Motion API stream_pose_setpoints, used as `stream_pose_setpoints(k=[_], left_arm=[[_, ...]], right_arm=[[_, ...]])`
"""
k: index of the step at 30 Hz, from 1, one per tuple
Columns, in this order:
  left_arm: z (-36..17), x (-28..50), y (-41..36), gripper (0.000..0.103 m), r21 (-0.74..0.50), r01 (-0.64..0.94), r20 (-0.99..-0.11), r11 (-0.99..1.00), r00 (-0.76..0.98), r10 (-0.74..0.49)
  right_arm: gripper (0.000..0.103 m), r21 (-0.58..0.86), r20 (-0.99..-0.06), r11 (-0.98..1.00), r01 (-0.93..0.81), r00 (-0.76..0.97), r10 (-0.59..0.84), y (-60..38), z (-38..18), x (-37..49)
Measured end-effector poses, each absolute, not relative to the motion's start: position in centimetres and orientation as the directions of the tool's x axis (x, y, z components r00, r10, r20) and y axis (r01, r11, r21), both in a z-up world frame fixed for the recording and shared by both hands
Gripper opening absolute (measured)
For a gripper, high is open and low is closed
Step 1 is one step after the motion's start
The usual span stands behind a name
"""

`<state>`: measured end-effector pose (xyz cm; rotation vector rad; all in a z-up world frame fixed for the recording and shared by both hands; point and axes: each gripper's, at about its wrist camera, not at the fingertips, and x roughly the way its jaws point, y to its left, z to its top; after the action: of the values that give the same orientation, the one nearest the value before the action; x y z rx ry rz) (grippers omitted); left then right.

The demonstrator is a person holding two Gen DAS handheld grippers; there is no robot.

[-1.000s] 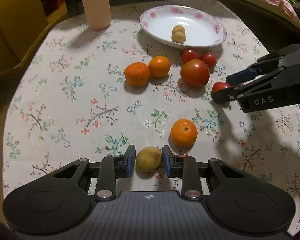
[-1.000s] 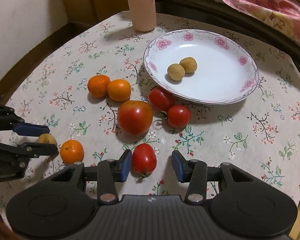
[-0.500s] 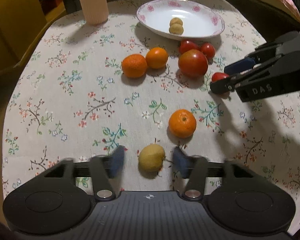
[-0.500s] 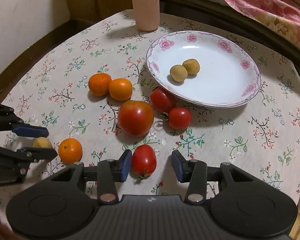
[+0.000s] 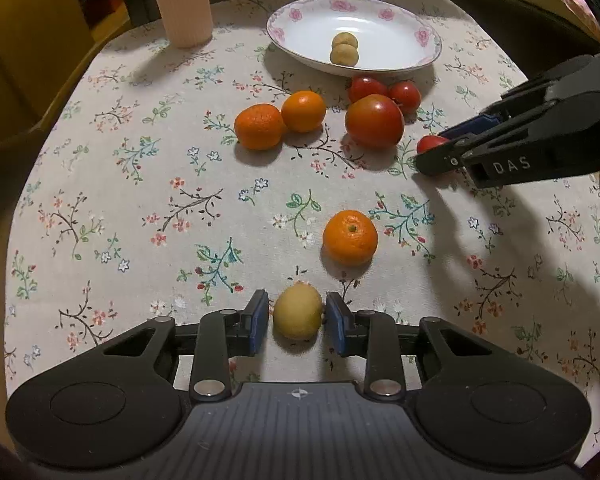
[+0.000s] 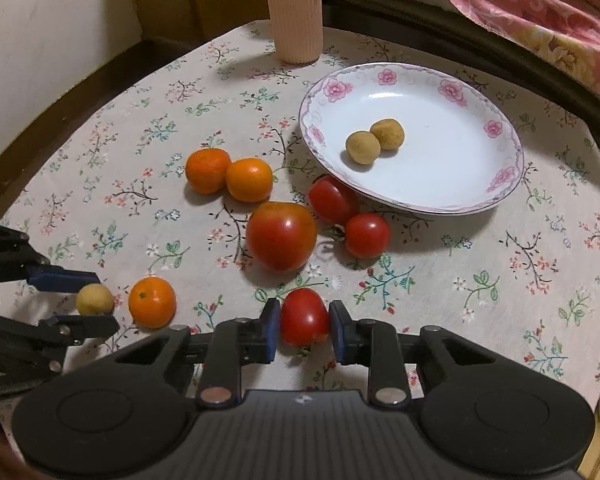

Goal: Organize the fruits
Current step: 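Grasp a red cherry tomato with the right tool while the left grasps a brown fruit, then carry the red tomato and brown fruit over the white plate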

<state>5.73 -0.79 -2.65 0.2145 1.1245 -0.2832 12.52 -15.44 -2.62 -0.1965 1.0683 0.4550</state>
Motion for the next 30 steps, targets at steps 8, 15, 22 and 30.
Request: stream_pose_setpoints(k=[8,15,22,30], left_arm=[[-2.3,5.7,-1.2,0.035,0.025,0.341,-0.901,0.940,0.415,-0.126],[-2.7,6.1,-0.8,0.036,0.010,0.334,-0.905,0.942,0.403,-0.134],[-2.9,6.0,-1.0,0.039,0.026,0.345,-0.906,0.938,0.405,-0.124],[-2.7,5.6,-1.6,0.036,0.058,0.342,-0.909,0.938,0.406,-0.091]], right_arm=[[0.027,0.066,-0.875,0.896,-0.439,0.407,0.263,-16.1,-2.5,11.8],[0.027,0.055,-0.879,0.905,-0.422,0.410,0.244,-16.6,-2.5,11.3],[0.028,0.051,-0.885,0.895,-0.443,0.394,0.246,-16.2,-2.8,11.8],[0.027,0.032,-0.889,0.896,-0.442,0.398,0.227,-16.2,-2.8,11.6]])
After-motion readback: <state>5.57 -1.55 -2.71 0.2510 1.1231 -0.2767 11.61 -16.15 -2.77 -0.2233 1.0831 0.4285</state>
